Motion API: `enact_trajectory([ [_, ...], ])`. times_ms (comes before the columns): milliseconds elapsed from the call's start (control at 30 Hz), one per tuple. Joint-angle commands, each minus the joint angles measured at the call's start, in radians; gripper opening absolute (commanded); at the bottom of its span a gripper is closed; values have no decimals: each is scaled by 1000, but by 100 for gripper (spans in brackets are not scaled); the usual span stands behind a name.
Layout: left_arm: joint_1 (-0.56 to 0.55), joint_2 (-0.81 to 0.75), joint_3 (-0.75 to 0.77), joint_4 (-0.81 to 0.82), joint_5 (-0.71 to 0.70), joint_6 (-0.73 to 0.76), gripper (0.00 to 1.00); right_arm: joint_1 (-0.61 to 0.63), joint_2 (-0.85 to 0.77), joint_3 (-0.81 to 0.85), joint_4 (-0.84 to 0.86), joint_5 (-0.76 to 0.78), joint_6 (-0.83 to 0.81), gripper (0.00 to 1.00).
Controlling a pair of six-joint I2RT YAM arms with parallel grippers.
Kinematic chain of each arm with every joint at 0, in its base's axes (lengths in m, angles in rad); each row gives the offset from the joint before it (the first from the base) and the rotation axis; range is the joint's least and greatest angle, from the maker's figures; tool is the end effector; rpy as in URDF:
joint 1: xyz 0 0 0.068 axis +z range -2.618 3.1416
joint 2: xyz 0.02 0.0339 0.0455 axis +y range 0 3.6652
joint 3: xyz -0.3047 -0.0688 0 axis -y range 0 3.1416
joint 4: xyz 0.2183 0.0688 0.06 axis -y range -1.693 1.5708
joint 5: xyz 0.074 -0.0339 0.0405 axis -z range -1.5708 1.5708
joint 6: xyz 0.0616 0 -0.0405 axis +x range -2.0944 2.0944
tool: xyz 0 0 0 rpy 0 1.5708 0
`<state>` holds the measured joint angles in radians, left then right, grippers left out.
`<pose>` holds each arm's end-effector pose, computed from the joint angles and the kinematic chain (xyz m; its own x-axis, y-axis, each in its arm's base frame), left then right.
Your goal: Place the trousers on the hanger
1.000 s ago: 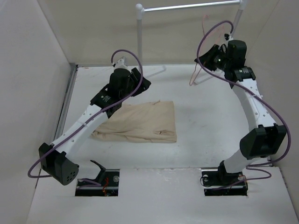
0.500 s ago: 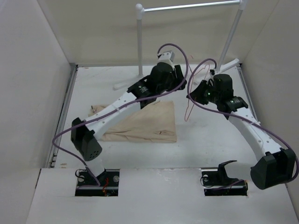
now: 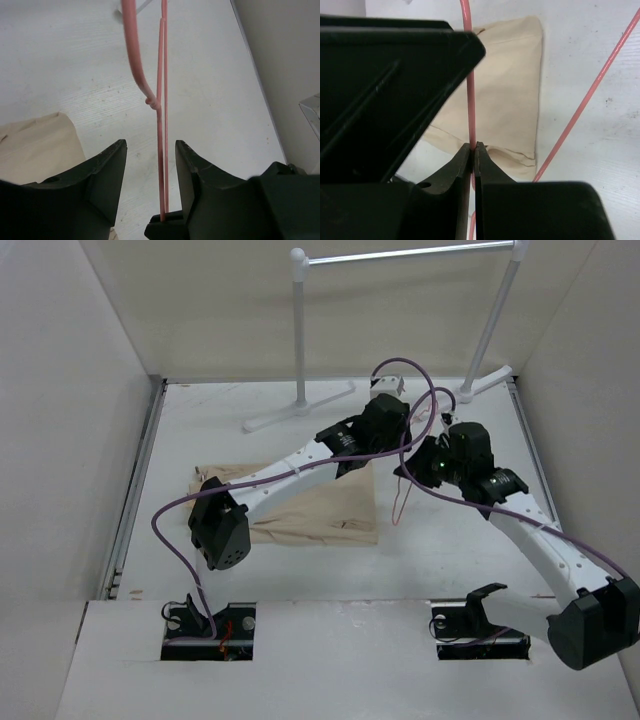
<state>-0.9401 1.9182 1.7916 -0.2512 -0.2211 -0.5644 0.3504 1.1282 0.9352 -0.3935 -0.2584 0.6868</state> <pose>0.2896 -0.3736 0.3825 -0.5410 -0.1441 -0.8286 0.4478 0.7846 -0.4288 0.2073 0.0925 0.3319 -0.7391 0.3825 -0.5544 -0.0816 0.7661 0.6375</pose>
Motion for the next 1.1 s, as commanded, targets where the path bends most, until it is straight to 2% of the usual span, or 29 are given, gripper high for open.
enact_trajectory([
  [0, -7, 7, 48, 52, -70, 15, 40, 18, -50, 1, 36, -11, -4, 9],
  [100, -10, 30, 45, 92, -57, 8, 33, 35, -68, -15, 35, -13, 2, 9],
  [233, -19, 45, 40, 108, -61, -3, 11, 34, -108, -39, 33, -27, 22, 9],
  [333, -24, 18, -1, 142, -90, -17, 3, 31, -134, -56, 33, -56, 39, 10],
  [400, -25, -16, -41, 168, -118, -34, 0, 17, -160, -70, 27, -51, 43, 19],
  [533, -24, -80, -136, 216, -167, -68, 0, -41, -231, -88, -28, -61, 36, 46],
  [633, -19, -122, -219, 253, -211, -104, 0, -67, -290, -119, -83, -65, 23, 53],
  [733, -15, -151, -296, 294, -256, -153, 0, -74, -353, -174, -111, -50, 29, 52],
  [833, -9, -180, -379, 332, -306, -199, 0, -75, -387, -243, -105, -41, 52, 32],
  [900, -7, -194, -438, 363, -330, -225, 0, -69, -381, -285, -88, -39, 66, 24],
  [1000, -7, -202, -511, 398, -354, -281, 0, -51, -370, -321, -55, -21, 86, 24],
  [1067, -7, -194, -543, 415, -362, -317, 0, -34, -373, -334, -22, -13, 102, 29],
])
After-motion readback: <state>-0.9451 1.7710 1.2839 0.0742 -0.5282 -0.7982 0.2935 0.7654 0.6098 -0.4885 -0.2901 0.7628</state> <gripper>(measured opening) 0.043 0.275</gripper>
